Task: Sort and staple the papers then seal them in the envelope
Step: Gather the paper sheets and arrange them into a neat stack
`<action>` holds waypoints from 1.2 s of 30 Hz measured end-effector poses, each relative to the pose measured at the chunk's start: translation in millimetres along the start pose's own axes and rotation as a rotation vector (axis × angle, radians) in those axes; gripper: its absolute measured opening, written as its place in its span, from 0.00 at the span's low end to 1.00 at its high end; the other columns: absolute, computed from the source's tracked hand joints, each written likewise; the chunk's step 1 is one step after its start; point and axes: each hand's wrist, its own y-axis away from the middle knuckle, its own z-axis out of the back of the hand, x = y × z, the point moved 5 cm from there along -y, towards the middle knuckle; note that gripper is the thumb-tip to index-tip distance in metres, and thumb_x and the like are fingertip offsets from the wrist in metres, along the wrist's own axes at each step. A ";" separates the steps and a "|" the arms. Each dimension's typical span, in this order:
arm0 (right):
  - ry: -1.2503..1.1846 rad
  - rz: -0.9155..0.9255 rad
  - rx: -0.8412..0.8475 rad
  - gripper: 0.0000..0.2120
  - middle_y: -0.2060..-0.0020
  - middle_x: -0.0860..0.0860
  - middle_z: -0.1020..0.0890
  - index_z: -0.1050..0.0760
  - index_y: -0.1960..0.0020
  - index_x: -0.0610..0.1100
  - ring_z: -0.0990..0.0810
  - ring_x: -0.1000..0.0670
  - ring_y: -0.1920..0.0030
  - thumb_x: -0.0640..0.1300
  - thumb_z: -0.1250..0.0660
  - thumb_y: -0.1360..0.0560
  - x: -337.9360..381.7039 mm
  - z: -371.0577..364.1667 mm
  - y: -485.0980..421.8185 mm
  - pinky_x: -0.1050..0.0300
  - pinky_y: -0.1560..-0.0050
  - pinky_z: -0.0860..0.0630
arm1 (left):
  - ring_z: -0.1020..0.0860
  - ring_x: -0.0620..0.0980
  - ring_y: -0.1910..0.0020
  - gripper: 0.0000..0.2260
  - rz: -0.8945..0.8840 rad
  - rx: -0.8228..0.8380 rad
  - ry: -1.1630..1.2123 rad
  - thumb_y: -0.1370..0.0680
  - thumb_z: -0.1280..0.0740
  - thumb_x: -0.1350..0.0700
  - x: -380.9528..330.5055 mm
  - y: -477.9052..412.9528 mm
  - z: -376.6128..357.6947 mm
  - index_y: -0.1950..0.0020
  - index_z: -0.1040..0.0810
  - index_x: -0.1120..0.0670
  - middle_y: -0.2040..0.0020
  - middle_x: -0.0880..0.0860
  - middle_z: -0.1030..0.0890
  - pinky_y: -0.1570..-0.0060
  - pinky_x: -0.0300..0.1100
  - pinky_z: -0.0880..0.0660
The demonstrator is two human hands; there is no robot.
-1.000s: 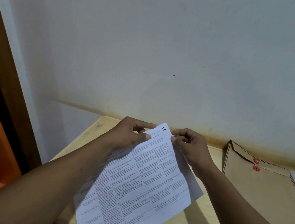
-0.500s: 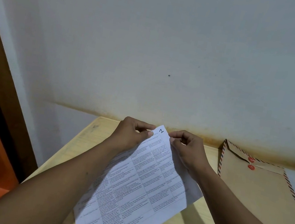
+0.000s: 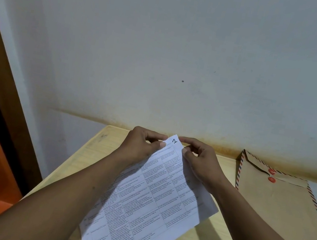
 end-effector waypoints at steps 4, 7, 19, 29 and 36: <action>-0.032 0.014 -0.023 0.16 0.62 0.51 0.17 0.18 0.41 0.52 0.18 0.55 0.54 0.36 0.34 0.22 0.3 -0.9 -1.5 0.58 0.50 0.22 | 0.14 0.46 0.53 0.10 -0.013 -0.022 0.000 0.22 0.25 0.55 -1.7 0.3 1.1 0.42 0.13 0.48 0.54 0.49 0.12 0.43 0.49 0.18; -0.044 0.021 -0.028 0.14 0.59 0.60 0.15 0.16 0.44 0.49 0.16 0.57 0.52 0.35 0.35 0.21 3.7 -1.7 -2.4 0.59 0.49 0.21 | 0.14 0.44 0.53 0.09 -0.012 -0.025 0.009 0.22 0.25 0.55 -1.5 1.1 1.0 0.42 0.13 0.48 0.54 0.48 0.12 0.43 0.48 0.18; -0.039 -0.049 -0.096 0.10 0.50 0.56 0.13 0.15 0.43 0.47 0.15 0.56 0.48 0.39 0.31 0.21 -2.3 -2.5 -4.7 0.49 0.43 0.18 | 0.14 0.44 0.51 0.08 0.007 -0.038 0.039 0.22 0.25 0.55 -0.9 1.5 2.1 0.44 0.12 0.49 0.52 0.45 0.12 0.42 0.50 0.18; -0.048 -0.033 -0.104 0.10 0.51 0.57 0.12 0.14 0.44 0.50 0.14 0.57 0.51 0.39 0.30 0.21 -0.6 -5.4 -2.1 0.53 0.47 0.18 | 0.14 0.43 0.52 0.09 0.010 -0.038 -0.001 0.21 0.26 0.55 -1.5 1.0 2.2 0.42 0.13 0.51 0.51 0.46 0.12 0.43 0.49 0.17; -0.031 -0.066 -0.132 0.08 0.58 0.48 0.13 0.14 0.47 0.50 0.14 0.47 0.53 0.41 0.27 0.24 4.1 -0.2 -8.9 0.46 0.46 0.17 | 0.14 0.43 0.52 0.08 0.010 -0.080 0.017 0.21 0.27 0.57 -11.0 -0.5 3.5 0.43 0.12 0.51 0.51 0.46 0.12 0.45 0.45 0.17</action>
